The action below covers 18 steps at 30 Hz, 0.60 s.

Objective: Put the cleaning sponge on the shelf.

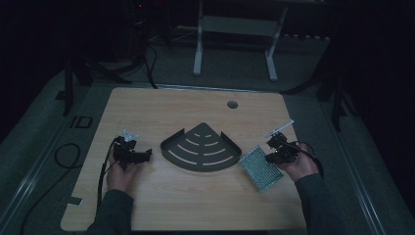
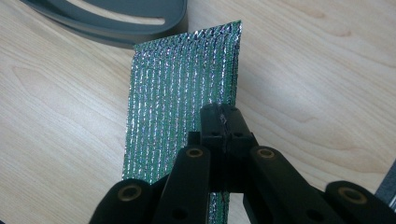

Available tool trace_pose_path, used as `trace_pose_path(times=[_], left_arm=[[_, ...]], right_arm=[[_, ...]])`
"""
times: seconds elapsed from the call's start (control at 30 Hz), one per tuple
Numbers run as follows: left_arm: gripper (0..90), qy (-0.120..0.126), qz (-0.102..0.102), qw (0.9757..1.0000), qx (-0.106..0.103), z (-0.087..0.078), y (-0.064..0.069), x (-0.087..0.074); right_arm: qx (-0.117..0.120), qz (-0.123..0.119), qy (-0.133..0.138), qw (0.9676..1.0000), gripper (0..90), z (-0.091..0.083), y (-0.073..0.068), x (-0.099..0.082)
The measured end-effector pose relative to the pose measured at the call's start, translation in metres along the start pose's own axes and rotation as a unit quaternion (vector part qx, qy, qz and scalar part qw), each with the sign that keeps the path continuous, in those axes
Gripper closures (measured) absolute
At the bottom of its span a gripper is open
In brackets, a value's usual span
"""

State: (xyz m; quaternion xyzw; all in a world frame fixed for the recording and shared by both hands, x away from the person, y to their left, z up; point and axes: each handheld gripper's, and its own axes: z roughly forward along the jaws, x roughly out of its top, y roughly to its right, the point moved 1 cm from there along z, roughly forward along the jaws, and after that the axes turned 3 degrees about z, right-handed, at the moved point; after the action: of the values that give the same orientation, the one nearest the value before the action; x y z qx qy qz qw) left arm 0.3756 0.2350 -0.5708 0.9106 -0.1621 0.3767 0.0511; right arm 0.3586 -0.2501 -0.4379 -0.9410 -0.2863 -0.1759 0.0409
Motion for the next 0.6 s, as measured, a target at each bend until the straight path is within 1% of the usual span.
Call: trace_pose_path(times=[0.07, 0.1, 0.33, 0.4, 0.43, 0.6], left_arm=[[10.9, 0.0, 0.0, 1.0, 0.0, 0.0, 0.0, 0.0], [10.9, 0.0, 0.0, 1.0, 0.0, 0.0, 0.0, 0.0], [10.9, -0.001, 0.0, 1.0, 0.0, 0.0, 0.0, 0.0], [10.9, -0.001, 0.0, 1.0, 0.0, 0.0, 0.0, 0.0], [10.9, 0.0, 0.0, 1.0, 0.0, 0.0, 0.0, 0.0], [10.9, 0.0, -0.001, 1.0, 0.0, 0.0, 0.0, 0.0]], right_arm=[[0.0, 0.0, 0.0, 1.0, 89.6, 0.0, 0.0, 0.0], [-0.001, -0.001, 0.004, 1.0, 89.7, -0.004, 0.0, 0.004], [-0.003, -0.007, 0.012, 0.9999, 89.7, -0.011, -0.001, 0.015], [-0.003, -0.008, 0.013, 0.9999, 89.6, -0.012, -0.002, 0.017], [-0.002, -0.008, 0.015, 0.9998, 89.6, -0.013, -0.002, 0.021], [0.0, -0.011, 0.023, 0.9997, 89.7, -0.014, -0.004, 0.029]])
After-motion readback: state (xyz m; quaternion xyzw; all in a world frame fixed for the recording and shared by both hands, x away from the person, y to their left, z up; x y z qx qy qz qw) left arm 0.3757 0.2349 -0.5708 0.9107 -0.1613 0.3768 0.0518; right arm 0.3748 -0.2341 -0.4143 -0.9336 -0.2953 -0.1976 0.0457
